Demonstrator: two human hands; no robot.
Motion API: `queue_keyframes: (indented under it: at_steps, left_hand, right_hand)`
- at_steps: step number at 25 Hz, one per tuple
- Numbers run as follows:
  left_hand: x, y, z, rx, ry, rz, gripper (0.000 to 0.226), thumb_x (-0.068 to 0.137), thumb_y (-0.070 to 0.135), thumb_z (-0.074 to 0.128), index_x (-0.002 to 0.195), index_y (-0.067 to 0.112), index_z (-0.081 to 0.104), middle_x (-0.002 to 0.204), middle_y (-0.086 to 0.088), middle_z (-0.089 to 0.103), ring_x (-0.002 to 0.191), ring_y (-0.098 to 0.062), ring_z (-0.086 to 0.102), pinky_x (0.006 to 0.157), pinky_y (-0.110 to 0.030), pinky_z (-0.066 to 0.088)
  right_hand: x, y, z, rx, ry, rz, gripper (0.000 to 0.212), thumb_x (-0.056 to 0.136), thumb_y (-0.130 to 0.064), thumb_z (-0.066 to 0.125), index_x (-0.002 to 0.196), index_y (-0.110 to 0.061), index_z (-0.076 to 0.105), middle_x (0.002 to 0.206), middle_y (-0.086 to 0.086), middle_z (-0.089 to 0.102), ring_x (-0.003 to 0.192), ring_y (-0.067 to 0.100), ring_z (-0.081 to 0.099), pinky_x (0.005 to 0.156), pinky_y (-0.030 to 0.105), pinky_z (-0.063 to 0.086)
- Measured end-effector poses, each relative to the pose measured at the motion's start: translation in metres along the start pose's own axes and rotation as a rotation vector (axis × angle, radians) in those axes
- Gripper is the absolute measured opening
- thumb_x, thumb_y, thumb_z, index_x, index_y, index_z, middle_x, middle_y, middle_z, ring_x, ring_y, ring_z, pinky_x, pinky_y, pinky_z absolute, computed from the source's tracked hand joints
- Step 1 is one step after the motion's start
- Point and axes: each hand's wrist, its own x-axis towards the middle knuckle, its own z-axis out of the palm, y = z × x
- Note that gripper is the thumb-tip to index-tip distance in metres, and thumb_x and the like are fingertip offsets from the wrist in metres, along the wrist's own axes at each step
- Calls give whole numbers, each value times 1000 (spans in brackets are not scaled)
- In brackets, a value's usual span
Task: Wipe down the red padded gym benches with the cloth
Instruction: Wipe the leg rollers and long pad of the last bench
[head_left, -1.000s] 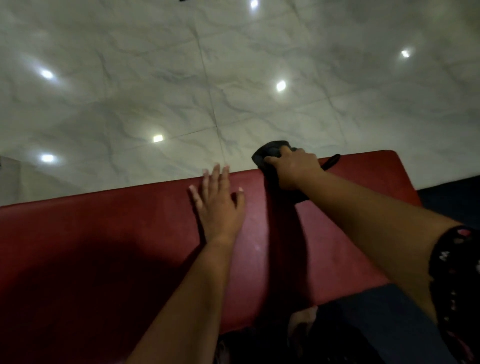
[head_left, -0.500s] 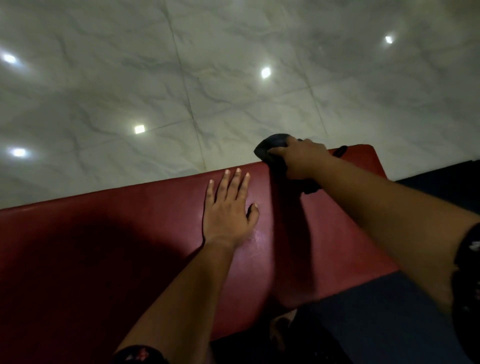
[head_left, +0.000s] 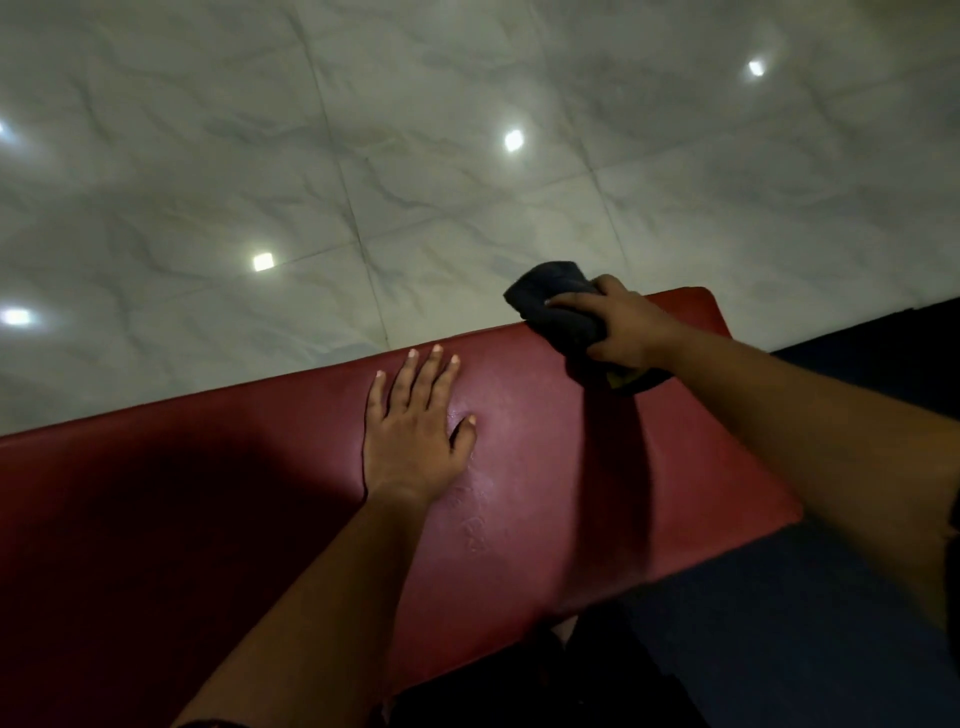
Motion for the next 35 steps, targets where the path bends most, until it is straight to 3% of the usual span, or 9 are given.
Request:
queue_keyframes:
  at_steps: [5,8,12,14,17,23,27,31,35]
  left_hand:
    - [14,22,-9,52,99,75,73,80,45,37,150,22,39,163,-6,19,149,-26,21,118,-52,-7]
    - [44,61,-8,40,76,211,80,83,50,37,156,25,18,165,-3,12,151,-26,13,118,-55,-6]
    - [70,110,9,52,-70,278,76,90,60,18,152,31,-15,165,3,-5,152,-23,-5,117,-53,-13]
    - [68,118,22,69,-112,304,74,94,62,22,153,32,-12,166,3,-3,152,-21,-5,119,-52,-12]
    - [69,117,32,46,-63,282,74,93,62,27,157,31,9,165,2,13,152,-22,4,121,-51,-2]
    - [68,116,38,45,-9,297,74,90,62,30,156,29,22,162,1,24,151,-23,14,121,-51,9]
    - [70,116,37,61,5,295,73,90,62,32,155,30,25,161,0,28,150,-23,19,121,-50,9]
    - [69,117,38,44,53,298,72,89,61,36,154,29,31,159,0,31,148,-24,24,120,-50,12]
    - [70,117,39,37,67,300,73,88,61,35,153,29,32,159,-1,32,148,-25,25,120,-49,11]
  right_hand:
    - [0,36,-7,-262,68,254,74,86,-30,62,146,-51,24,136,10,36,110,40,51,88,46,47]
    - [4,19,10,-157,121,378,76,86,-31,64,147,-50,22,144,8,28,118,41,44,85,47,46]
    - [-10,54,4,-110,159,163,74,83,-24,65,146,-45,33,140,9,34,110,39,52,78,35,42]
    - [-8,80,-10,-218,115,241,73,85,-27,64,146,-49,30,142,7,33,113,38,50,82,37,42]
    - [5,84,-14,-224,72,506,75,87,-31,63,148,-47,23,151,7,23,126,40,39,97,51,43]
    - [-10,121,-7,-60,90,147,81,78,-22,67,148,-43,31,153,9,25,117,43,48,94,49,47]
    - [-4,134,-5,37,156,436,78,84,-25,63,149,-46,25,147,13,26,117,45,45,98,49,45]
    - [1,123,-4,381,227,548,80,85,-29,62,152,-40,19,148,16,19,119,40,47,104,39,43]
    - [-19,149,4,642,209,793,83,86,-26,63,155,-33,16,147,15,32,121,36,48,99,34,45]
